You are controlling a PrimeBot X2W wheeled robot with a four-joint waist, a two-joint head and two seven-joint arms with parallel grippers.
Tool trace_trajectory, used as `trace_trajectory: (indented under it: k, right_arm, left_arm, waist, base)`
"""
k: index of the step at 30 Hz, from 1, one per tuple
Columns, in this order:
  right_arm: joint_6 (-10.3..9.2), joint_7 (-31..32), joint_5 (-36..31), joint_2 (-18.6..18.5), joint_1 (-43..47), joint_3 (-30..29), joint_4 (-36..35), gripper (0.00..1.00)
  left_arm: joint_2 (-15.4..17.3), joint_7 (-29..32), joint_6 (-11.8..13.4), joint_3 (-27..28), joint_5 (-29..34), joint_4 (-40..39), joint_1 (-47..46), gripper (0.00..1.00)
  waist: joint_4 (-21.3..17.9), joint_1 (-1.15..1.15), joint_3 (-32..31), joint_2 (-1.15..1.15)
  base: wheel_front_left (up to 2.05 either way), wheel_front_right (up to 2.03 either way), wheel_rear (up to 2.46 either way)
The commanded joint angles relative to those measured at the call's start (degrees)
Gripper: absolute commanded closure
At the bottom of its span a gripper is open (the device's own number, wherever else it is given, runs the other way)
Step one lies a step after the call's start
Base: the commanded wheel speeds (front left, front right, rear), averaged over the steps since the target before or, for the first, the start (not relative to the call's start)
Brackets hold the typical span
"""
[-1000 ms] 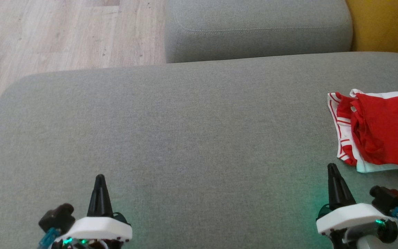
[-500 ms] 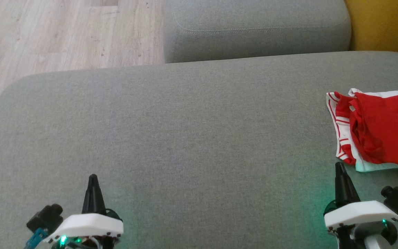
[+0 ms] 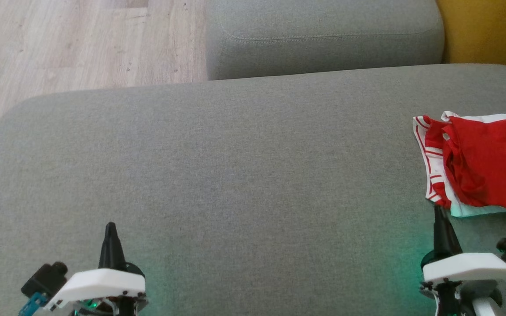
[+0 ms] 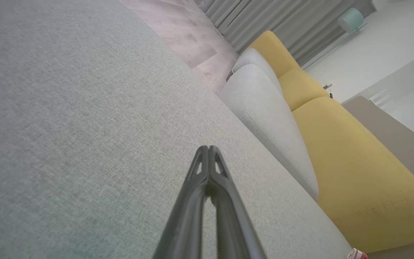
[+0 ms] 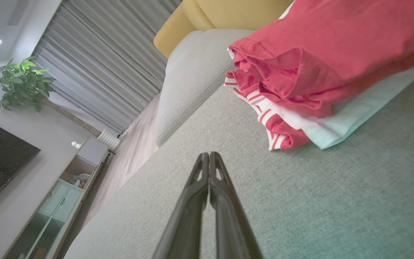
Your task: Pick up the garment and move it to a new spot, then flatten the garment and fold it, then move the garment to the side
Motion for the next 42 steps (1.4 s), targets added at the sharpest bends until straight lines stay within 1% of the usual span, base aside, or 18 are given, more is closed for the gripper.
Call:
trace_trajectory:
  k: [1, 42]
  right_arm:
    - [-0.02, 0.3, 1.5, -0.2, -3.5, 0.1, -2.3, 1.0]
    - [-0.03, 6.9, 28.4, -0.2, -4.6, -3.0, -5.0, 1.0]
  left_arm:
    - [0.1, 0.3, -0.5, 1.5, -1.2, -2.1, -3.1, 1.0]
    - [0.2, 7.0, -3.7, 7.7, -23.5, -3.9, -3.8, 1.0]
  waist:
    - [0.0, 0.0, 0.0, 0.0]
    - [-0.8, 0.0, 0.1, 0.0]
  base:
    - [0.0, 0.0, 0.0]
    - [0.0, 0.0, 0.0]
